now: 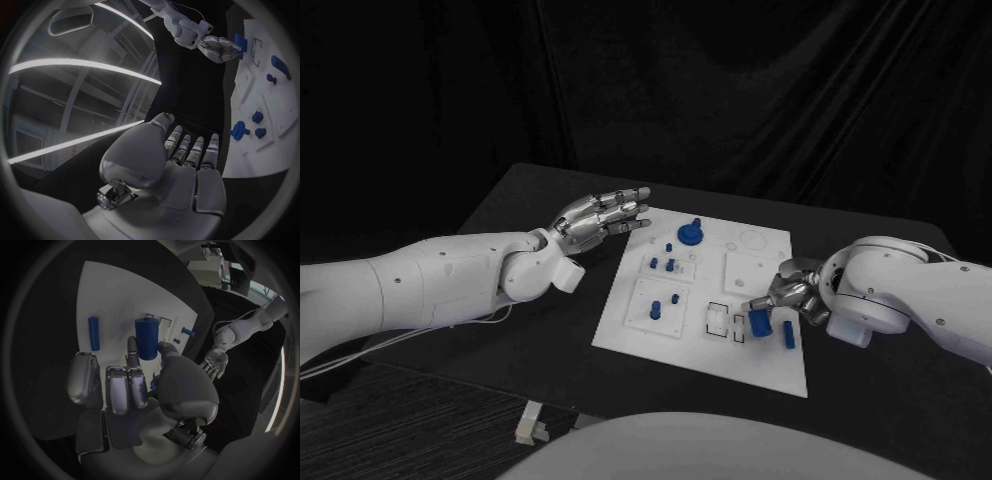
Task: Assemble the parts on the task board
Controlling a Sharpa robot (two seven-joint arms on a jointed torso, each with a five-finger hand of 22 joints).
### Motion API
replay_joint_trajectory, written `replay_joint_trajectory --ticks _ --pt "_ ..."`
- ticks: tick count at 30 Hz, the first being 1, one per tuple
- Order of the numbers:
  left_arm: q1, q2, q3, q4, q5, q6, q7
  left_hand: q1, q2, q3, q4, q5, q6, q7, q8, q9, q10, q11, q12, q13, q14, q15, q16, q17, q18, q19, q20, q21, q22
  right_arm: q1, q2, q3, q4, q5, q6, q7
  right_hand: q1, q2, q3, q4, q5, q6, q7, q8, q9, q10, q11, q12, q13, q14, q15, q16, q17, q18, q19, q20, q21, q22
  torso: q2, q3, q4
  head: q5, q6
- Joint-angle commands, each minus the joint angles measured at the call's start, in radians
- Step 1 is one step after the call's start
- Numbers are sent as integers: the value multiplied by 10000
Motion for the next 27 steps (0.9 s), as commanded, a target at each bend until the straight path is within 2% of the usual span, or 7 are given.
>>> replay_joint_trajectory --ticks 1,6,10,20,27 --pt "-17 19 10 7 4 177 39 -249 -145 259 -30 -45 -35 -27 48 -2 -34 93 72 95 69 70 132 99 -454 -10 -15 109 -56 34 38 1 35 1664 -690 -78 439 132 2092 -346 965 -53 -210 495 648 1098 -222 166 2657 977 -218 -50 2128 349 14 -95 -319 1797 1 -3 0 17 1" --pt "-18 31 10 -10 4 189 21 -249 -145 259 -30 -45 -35 -27 48 -2 -34 93 72 95 69 70 132 99 -454 -10 -15 109 -56 50 195 0 15 2203 -827 -119 279 126 2245 -335 797 -104 -192 501 711 1098 -207 166 2657 977 -208 -51 2128 349 10 -92 -328 1795 6 -8 -5 -52 1" --pt "-19 54 10 -14 4 208 14 -249 -145 259 -30 -45 -35 -27 48 -2 -34 93 72 95 69 70 132 99 -454 -10 -15 109 -56 28 371 0 -60 2358 -697 -156 126 200 2459 -336 482 -149 -181 515 795 1098 -196 166 2657 973 -199 -60 2109 352 3 -85 -350 1791 12 -5 7 -56 1" --pt "-20 44 10 -6 4 215 -3 -249 -145 259 -30 -45 -35 -27 48 -2 -34 93 72 95 69 70 132 99 -454 -10 -15 109 -56 -212 751 -1 -371 2293 -639 -192 -173 234 2682 -322 -174 -277 -139 483 902 1098 -158 166 2657 943 -168 -131 1973 401 -86 -56 -611 1719 15 -20 3 -39 1" --pt "-21 64 10 -21 4 243 -11 -249 -145 259 -30 -45 -35 -27 48 -2 -34 93 72 95 69 70 132 99 -454 -10 -15 109 -56 -281 934 -1 -560 2107 -568 -209 -372 254 2727 -270 -684 -381 -98 425 933 1098 -121 166 2657 938 -139 -146 1947 412 -107 -32 -686 1701 21 -3 1 -58 1"
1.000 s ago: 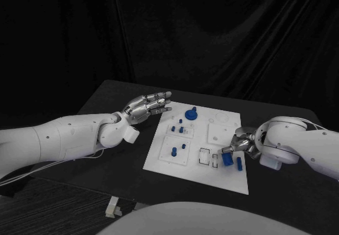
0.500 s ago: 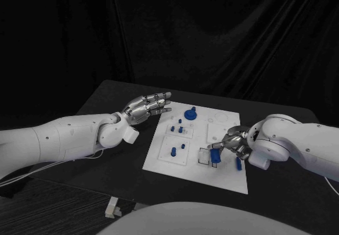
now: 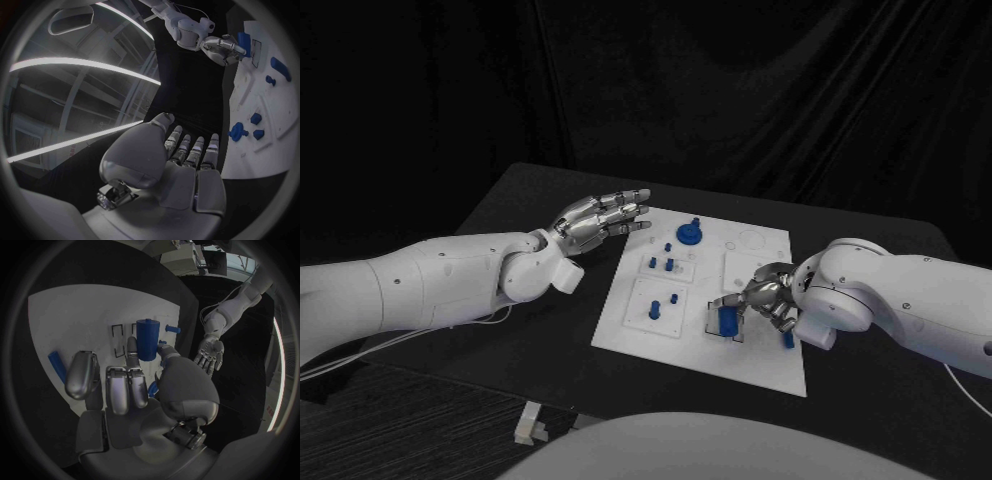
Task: Assemble the parts on the task board
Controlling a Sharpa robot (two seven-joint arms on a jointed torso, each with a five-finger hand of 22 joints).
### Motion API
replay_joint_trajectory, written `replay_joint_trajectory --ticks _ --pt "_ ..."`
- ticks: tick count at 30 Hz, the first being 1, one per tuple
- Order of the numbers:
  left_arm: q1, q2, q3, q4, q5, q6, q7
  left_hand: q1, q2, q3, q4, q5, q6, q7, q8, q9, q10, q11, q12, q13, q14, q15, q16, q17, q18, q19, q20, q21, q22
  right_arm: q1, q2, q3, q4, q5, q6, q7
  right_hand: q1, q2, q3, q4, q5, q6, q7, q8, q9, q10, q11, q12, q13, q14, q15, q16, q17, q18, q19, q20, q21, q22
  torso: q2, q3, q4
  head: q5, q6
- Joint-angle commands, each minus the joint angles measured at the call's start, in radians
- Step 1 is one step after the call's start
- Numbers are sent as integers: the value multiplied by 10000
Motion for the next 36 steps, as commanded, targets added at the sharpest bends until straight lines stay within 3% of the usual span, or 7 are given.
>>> replay_joint_trajectory --ticks 1,4,13,21,32,36 --pt "-18 30 10 3 5 169 87 -248 -144 259 -30 -46 -36 -27 48 -2 -34 92 72 95 65 67 132 99 -454 -10 -14 108 -56 -48 56 9 -68 -151 -24 -173 82 239 1750 -282 225 -188 -153 422 830 1098 -121 166 2657 938 -138 -147 1943 409 -35 36 -215 1703 5 13 -2 3 1" --pt "-19 32 10 8 5 183 77 -269 -145 289 -20 -45 -32 6 52 1 -33 90 68 95 75 87 143 101 -459 -7 -14 109 -65 -68 79 9 -97 -297 -23 -179 57 237 1755 -283 119 -211 -146 409 835 1098 -115 166 2657 935 -133 -153 1932 410 -34 41 -220 1702 7 17 -3 36 1" --pt "-23 21 10 -3 5 210 47 -269 -145 289 -20 -45 -32 6 52 1 -33 90 68 95 75 87 143 101 -459 -7 -14 109 -65 -107 102 9 -144 -477 -2 -190 -298 312 1673 -85 -876 -273 -101 357 889 1098 -69 166 2657 932 -94 -166 1911 424 -47 81 -309 1684 -4 7 -3 45 1" --pt "-33 46 10 -20 5 252 21 -276 -147 296 -17 -47 -27 15 53 1 -32 90 69 96 84 94 155 104 -460 -7 -13 109 -68 -121 126 9 -134 -611 35 -191 -379 277 1601 -57 -1230 -357 -70 309 900 1098 -46 166 2657 929 -77 -176 1893 426 -47 94 -331 1680 -9 12 -4 48 1" --pt "-46 44 10 -27 5 353 -16 -322 -237 301 -27 -68 -29 66 55 3 -35 85 56 94 101 142 172 106 -470 -2 -13 109 -78 -154 164 9 -154 -645 110 -191 -798 193 1149 214 -2763 -419 -38 288 979 1098 -11 166 2657 929 -42 -179 1887 428 -31 132 -353 1684 -4 13 -6 99 1" --pt "-48 36 10 -25 5 359 -19 -322 -237 301 -27 -68 -29 66 55 3 -35 85 56 94 101 142 172 106 -470 -2 -13 109 -78 -165 171 9 -161 -646 124 -191 -836 181 1078 239 -2924 -425 -37 289 994 1098 -10 166 2657 929 -42 -179 1889 429 -30 133 -361 1683 -2 15 -2 100 1"
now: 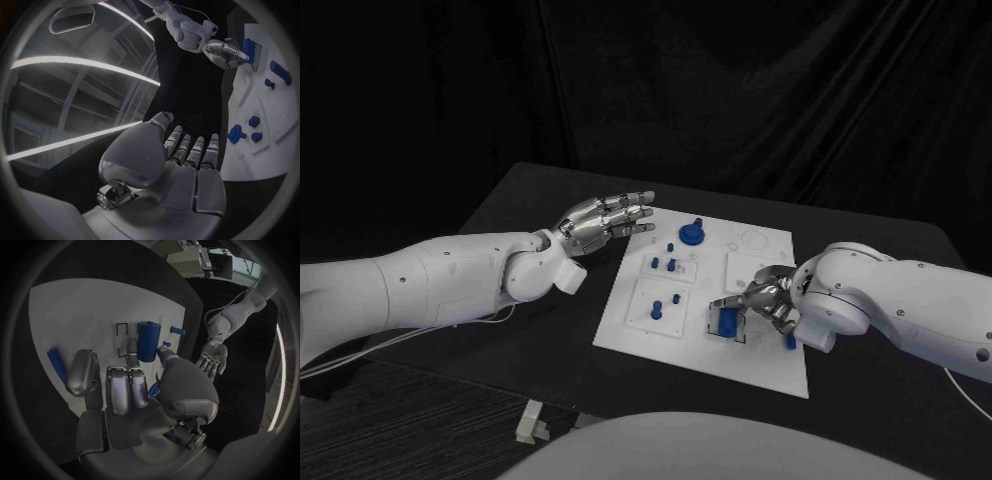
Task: Assemble the parts on the task board
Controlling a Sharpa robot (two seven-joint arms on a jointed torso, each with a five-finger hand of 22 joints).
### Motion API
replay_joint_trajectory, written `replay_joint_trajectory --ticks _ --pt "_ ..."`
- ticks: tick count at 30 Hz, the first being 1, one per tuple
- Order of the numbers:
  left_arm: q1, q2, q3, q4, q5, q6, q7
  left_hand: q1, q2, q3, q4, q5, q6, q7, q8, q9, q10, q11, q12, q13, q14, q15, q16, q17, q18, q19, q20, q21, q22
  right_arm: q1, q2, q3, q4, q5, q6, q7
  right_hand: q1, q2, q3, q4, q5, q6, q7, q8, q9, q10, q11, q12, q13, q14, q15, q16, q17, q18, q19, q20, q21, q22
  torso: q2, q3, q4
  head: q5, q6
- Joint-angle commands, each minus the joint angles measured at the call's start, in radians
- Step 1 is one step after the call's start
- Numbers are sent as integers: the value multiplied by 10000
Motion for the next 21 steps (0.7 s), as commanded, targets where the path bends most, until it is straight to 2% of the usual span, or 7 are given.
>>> replay_joint_trajectory --ticks 1,9,14,21 --pt "-17 4 10 8 5 183 83 -164 -80 301 -27 -67 -29 63 55 4 -35 85 56 94 68 108 172 105 -469 -2 -13 109 -77 -32 13 5 -13 -82 87 -152 -273 68 317 12 -169 -67 -37 290 280 1097 -9 166 2657 928 -41 -173 1882 427 61 42 -161 1685 3 2 5 6 1" --pt "-20 9 10 4 5 195 66 -164 -80 301 -27 -67 -29 63 55 4 -35 85 56 94 68 108 172 105 -469 -2 -13 109 -77 -42 32 5 -24 -86 99 -152 -306 15 137 25 -595 -101 -31 290 317 1097 -6 166 2657 926 -37 -179 1871 428 63 44 -176 1684 -5 0 8 13 1" --pt "-21 16 10 1 5 206 53 -164 -80 301 -27 -67 -29 63 55 4 -35 85 56 94 68 108 172 105 -469 -2 -13 109 -77 -46 40 5 -17 -170 98 -152 -389 -23 -134 84 -1271 -76 -43 342 388 1097 -16 166 2657 926 -43 -181 1869 430 69 43 -193 1683 -1 -1 8 14 1" --pt "-25 24 10 -7 5 224 22 -182 -105 308 -31 -65 8 75 63 9 -32 83 66 96 69 121 172 104 -473 -1 -13 109 -83 -50 36 5 -31 -214 80 -152 -464 3 -255 158 -1475 -95 -45 355 417 1097 -17 166 2657 925 -47 -184 1862 435 63 39 -223 1677 1 0 5 14 1"
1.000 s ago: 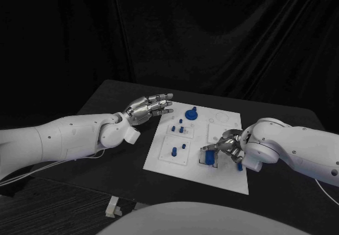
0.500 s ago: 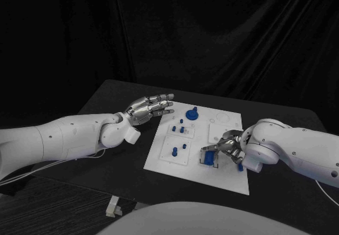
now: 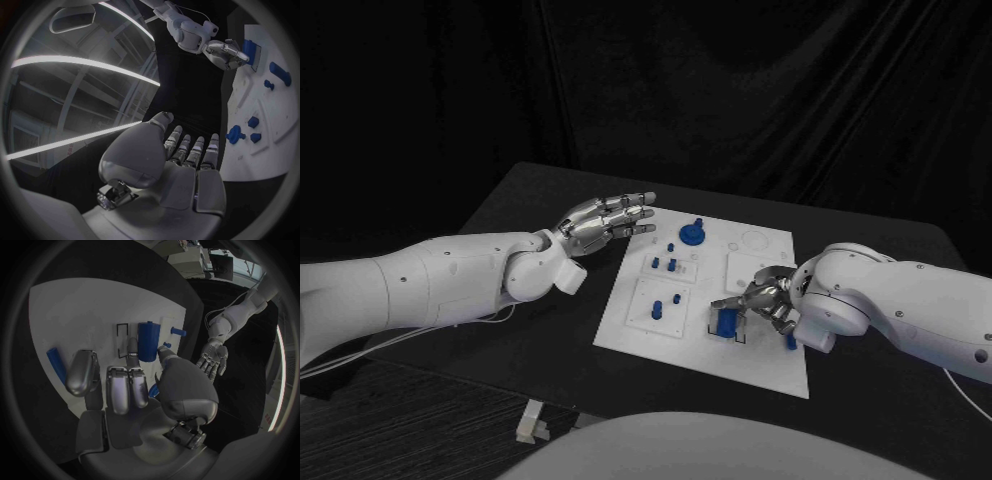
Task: Assemble the parts on the task board
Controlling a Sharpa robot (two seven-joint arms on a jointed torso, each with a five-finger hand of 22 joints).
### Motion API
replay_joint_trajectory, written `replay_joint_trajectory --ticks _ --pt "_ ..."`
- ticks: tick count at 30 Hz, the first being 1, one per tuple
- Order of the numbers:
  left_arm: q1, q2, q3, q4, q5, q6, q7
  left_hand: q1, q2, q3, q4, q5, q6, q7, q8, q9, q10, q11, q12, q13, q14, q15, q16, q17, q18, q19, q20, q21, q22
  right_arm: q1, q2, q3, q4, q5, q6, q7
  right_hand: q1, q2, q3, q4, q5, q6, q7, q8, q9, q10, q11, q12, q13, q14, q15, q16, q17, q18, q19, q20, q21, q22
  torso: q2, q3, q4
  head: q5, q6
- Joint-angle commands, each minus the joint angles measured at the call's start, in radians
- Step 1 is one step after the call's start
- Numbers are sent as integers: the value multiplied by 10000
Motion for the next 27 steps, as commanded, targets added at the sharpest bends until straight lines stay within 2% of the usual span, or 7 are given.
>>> replay_joint_trajectory --ticks 1,15,18,21,27 --pt "-18 22 10 3 5 159 67 -182 -105 308 -31 -64 9 75 63 9 -33 83 66 96 68 120 172 104 -473 -1 -13 109 -83 -29 3 6 -13 -115 47 -145 -295 -170 -124 11 -319 -100 -44 268 211 1096 -16 166 2657 926 -45 -180 1871 434 63 38 -218 1678 1 1 -1 0 1" --pt "-27 30 10 0 5 198 18 -192 -106 320 -30 -61 33 98 70 13 -32 68 62 96 75 127 180 106 -475 0 -13 109 -86 -30 25 6 -60 -126 -10 -142 -402 -125 -351 150 -725 -176 -33 293 271 1096 -7 166 2657 926 -40 -182 1868 433 68 41 -229 1679 6 4 -2 17 1" --pt "-32 34 10 -6 5 216 -2 -192 -106 320 -30 -61 33 98 70 13 -32 68 62 96 75 127 180 106 -475 0 -13 109 -86 -30 32 6 -66 -126 -1 -141 -526 -144 -524 285 -1012 -260 -16 287 296 1096 7 166 2657 927 -28 -180 1871 433 71 48 -239 1678 9 4 0 10 1" --pt "-46 41 10 -15 5 235 -15 -208 -105 345 -27 -60 88 150 84 21 -30 33 63 96 75 133 181 105 -478 -1 -14 107 -96 -30 49 6 -67 -127 31 -136 -668 -319 -780 475 -1307 -342 2 289 329 1096 24 166 2657 924 -15 -186 1859 436 68 60 -261 1675 3 4 -3 18 1" --pt "-82 37 10 -14 5 257 -40 -220 -105 373 -29 -58 147 208 99 29 -30 -2 60 96 76 140 183 105 -483 2 -13 108 -102 -30 53 6 -62 -128 36 -122 -792 -706 -1041 852 -1349 -402 6 305 371 1096 24 166 2657 919 -16 -196 1839 440 57 56 -289 1669 -1 3 -2 37 1"
